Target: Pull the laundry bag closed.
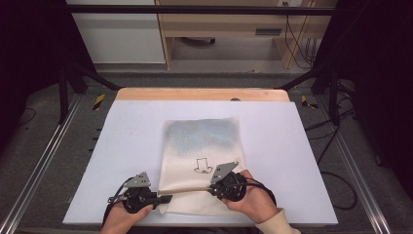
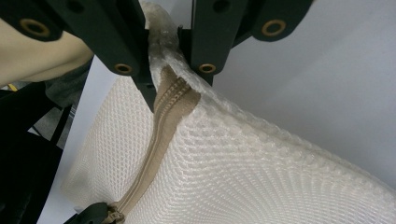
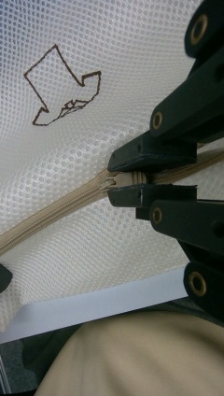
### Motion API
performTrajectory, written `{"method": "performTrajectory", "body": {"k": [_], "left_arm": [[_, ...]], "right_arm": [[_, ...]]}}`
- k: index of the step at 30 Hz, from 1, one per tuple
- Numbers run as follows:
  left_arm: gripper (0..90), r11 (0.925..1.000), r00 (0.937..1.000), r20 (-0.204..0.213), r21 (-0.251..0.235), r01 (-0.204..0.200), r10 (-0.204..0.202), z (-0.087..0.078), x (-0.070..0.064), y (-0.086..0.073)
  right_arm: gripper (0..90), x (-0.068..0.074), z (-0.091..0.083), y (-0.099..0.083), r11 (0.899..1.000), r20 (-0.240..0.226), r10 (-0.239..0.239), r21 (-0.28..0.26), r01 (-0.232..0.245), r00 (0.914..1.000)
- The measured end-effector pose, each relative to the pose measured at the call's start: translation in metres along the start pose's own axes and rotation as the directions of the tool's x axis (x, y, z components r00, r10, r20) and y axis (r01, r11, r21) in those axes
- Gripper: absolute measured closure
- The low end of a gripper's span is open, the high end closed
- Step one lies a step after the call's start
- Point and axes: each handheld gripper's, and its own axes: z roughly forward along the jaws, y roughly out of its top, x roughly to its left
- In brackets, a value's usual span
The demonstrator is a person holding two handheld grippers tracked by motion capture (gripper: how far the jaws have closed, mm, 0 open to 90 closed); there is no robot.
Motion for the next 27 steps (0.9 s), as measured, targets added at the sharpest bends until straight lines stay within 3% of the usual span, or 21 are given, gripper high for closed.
{"method": "performTrajectory", "body": {"k": [27], "left_arm": [[84.6,1.0000,1.0000,0.003,0.003,-0.004,0.004,0.000,0.000,0.000]], "right_arm": [[82.0,-0.003,-0.008,-0.012,1.000,0.016,0.027,0.002,-0.027,0.9995]]}}
